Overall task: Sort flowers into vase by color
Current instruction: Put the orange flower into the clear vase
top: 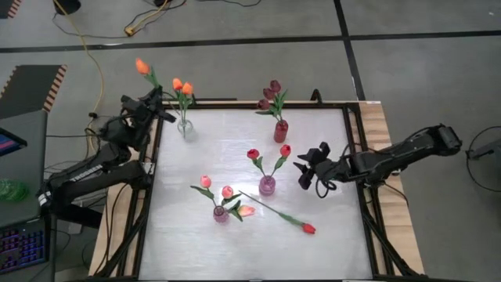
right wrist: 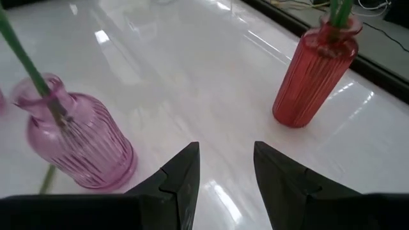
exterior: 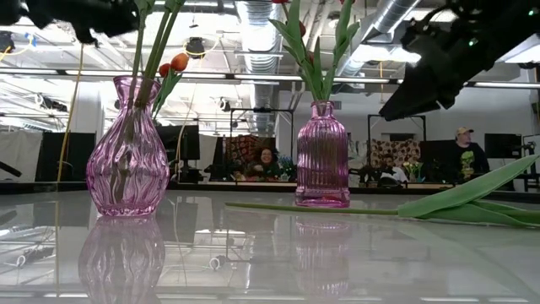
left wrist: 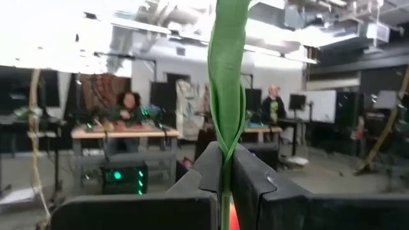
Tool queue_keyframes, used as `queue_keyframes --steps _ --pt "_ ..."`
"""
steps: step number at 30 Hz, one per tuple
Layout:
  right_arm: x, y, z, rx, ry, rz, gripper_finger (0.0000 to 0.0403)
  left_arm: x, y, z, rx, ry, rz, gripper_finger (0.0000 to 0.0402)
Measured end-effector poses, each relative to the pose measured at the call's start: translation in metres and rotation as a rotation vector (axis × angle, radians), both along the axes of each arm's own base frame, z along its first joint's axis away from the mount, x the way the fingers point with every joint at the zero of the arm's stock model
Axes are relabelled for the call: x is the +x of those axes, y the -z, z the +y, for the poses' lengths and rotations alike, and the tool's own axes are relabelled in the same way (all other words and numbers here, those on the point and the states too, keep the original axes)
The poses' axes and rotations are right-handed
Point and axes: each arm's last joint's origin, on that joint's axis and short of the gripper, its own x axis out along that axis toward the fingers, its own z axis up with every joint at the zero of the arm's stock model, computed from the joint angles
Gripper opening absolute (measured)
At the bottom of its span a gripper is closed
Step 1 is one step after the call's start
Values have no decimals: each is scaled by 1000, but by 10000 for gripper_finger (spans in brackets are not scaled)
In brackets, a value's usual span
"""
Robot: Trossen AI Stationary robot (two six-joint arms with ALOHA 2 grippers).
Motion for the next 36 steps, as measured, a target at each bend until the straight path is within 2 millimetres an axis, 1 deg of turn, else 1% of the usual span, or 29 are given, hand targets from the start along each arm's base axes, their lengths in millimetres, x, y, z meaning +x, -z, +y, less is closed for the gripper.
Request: queue_keyframes --steps 3,7,14,19,28,36 --pt "5 7 1 -6 3 28 172 7 13 8 -48 28 11 2" --pt "9 15 1 -2 11 61 172 11 26 14 -63 12 8 2" --pt "12 20 1 -4 11 83 172 11 30 15 -72 -5 38 2" --pt "12 19 1 -3 11 82 172 11 32 15 -86 -7 41 2" --pt "12 19 1 -3 11 81 172 13 40 16 -158 -2 80 2" --pt "12 19 0 -4 18 82 173 13 42 17 -176 -1 88 3"
